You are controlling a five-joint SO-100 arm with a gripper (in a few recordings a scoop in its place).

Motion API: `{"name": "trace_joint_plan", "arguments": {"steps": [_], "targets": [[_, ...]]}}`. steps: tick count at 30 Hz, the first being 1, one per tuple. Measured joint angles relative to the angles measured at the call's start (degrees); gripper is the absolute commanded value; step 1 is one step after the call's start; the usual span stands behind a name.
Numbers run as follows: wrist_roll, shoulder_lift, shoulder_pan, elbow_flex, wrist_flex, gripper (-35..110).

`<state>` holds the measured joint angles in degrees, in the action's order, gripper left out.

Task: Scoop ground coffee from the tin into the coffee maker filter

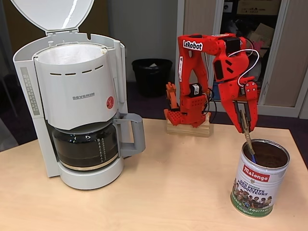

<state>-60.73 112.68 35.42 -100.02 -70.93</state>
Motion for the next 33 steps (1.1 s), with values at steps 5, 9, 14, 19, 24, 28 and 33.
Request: {"name": "trace_joint_plan", "arguments": {"steps": [5,9,14,19,24,28,33], "targets": [[0.0,-4.4,3.3,3.3,-2.5,0],[0.4,-5.5,6.1,3.4,-2.7,0],[0.8,-6.5,8.5,3.5,-2.2,0],[1.9,-6.7,9.8,3.5,-1.4,0],[5.0,-6.8,9.9,4.4,-1.6,0],[8.0,-8.3,10.9,6.2,-1.7,0],[12.4,-9.9,11.1,8.3,-1.0,0]]}}
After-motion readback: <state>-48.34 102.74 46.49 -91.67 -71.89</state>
